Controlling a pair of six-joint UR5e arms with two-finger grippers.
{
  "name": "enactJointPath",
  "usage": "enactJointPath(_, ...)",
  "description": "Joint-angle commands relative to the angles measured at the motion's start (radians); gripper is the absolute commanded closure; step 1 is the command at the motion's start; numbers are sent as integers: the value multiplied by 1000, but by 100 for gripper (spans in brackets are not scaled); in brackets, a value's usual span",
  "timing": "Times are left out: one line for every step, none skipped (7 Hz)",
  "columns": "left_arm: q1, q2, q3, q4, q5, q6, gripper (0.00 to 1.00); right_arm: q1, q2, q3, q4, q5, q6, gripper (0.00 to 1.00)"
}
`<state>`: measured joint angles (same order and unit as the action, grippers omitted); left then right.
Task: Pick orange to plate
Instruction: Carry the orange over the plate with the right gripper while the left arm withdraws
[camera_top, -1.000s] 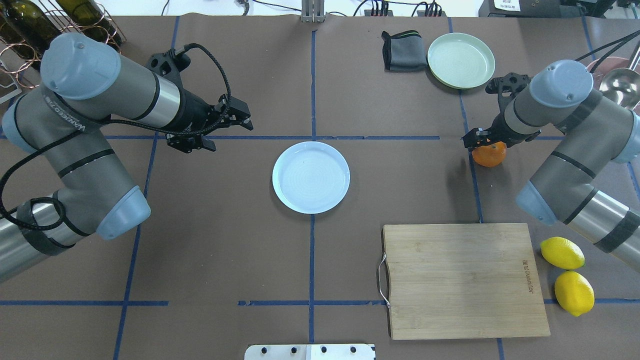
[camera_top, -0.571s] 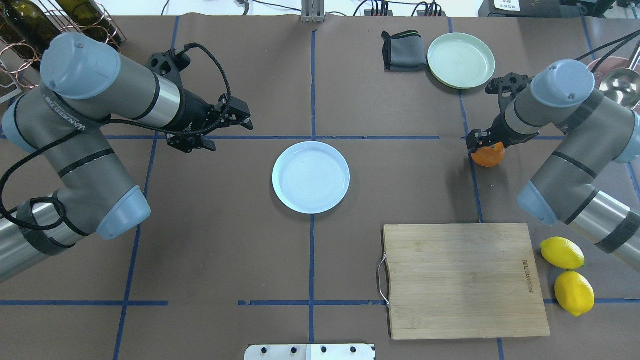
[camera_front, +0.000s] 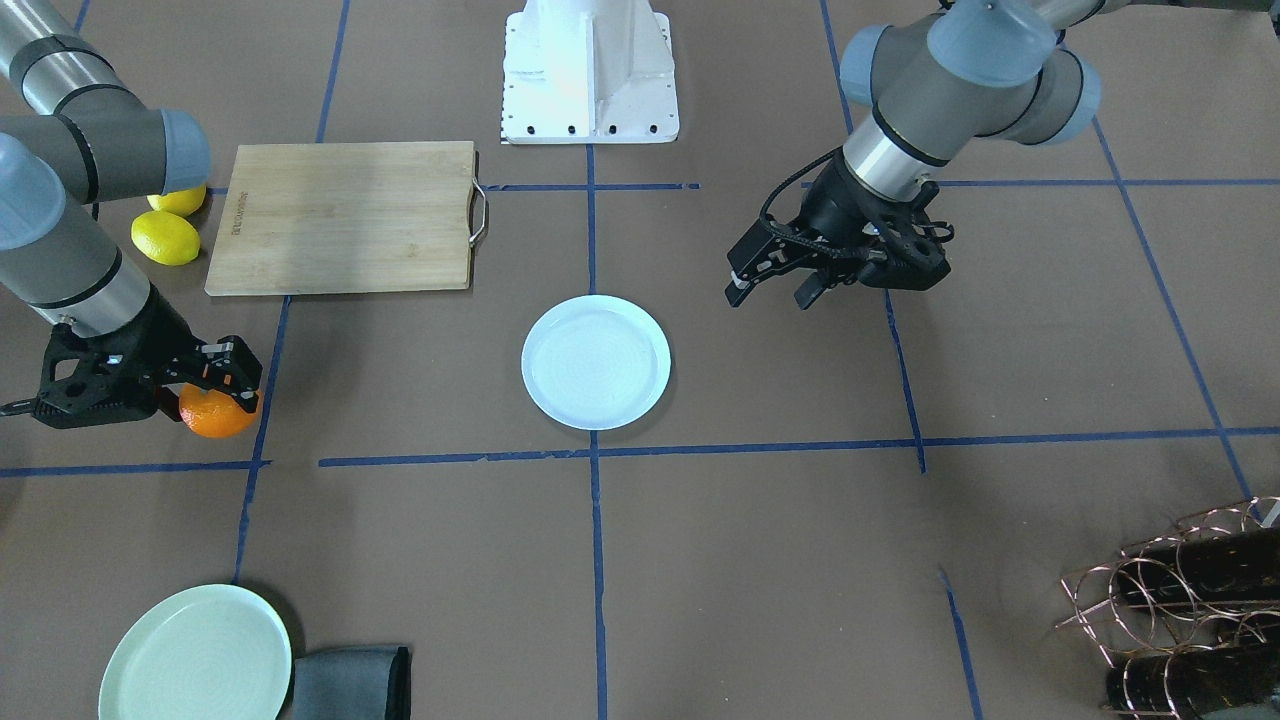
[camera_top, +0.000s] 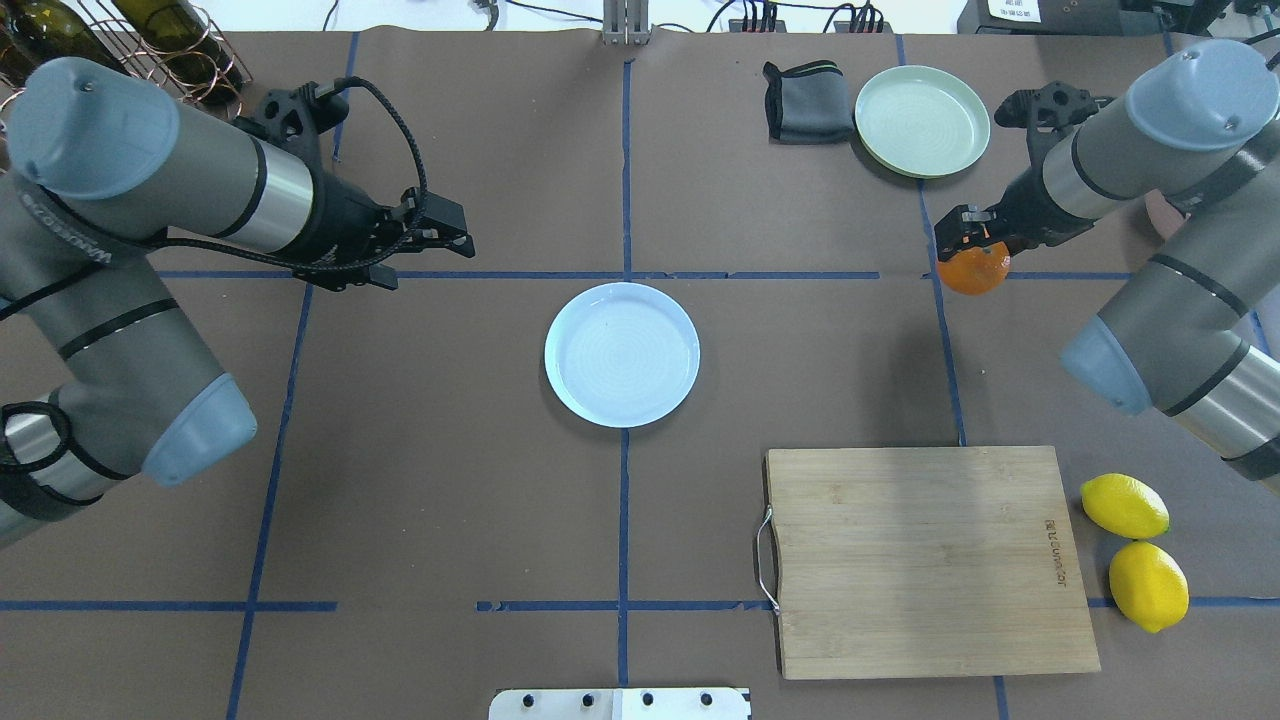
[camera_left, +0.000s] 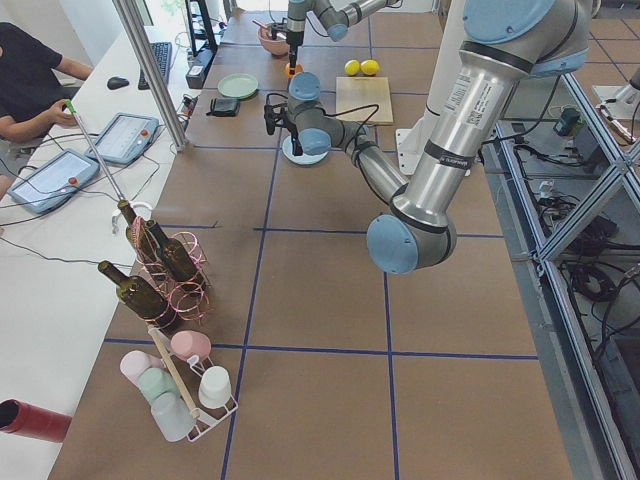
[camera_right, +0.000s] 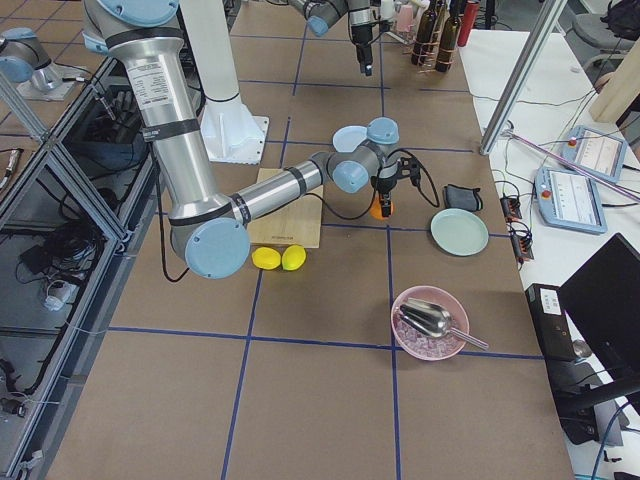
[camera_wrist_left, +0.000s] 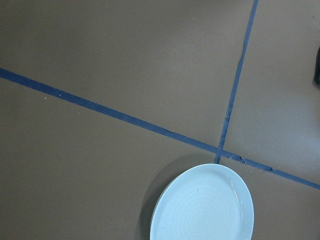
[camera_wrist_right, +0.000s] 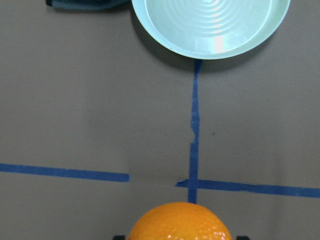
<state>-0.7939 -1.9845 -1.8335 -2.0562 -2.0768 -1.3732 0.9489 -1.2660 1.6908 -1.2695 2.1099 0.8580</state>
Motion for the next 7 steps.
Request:
enactJointPath(-42, 93, -38, -4, 7, 226, 0, -28, 77, 18, 7, 36, 131, 100)
enactJointPath(-80, 96, -32, -4, 9, 227, 0, -76, 126, 15, 12, 29, 216, 100)
enactJointPath(-152, 98, -24, -2, 1, 232, 0, -120, 169, 16, 15, 13, 301, 100)
enactJointPath(-209, 114, -26, -7, -3, 241, 0, -175, 212, 18, 15, -37, 359, 100)
enactJointPath(-234, 118, -27, -13, -2, 246, 0, -250, 250, 13, 15, -121, 424, 100)
enactJointPath(-243, 144, -26, -13, 9, 316, 0, -322, 270, 10, 15, -210, 449, 100)
enactJointPath(-264, 180, -21, -12, 11, 392, 0, -387, 290, -3, 13, -300, 461, 100)
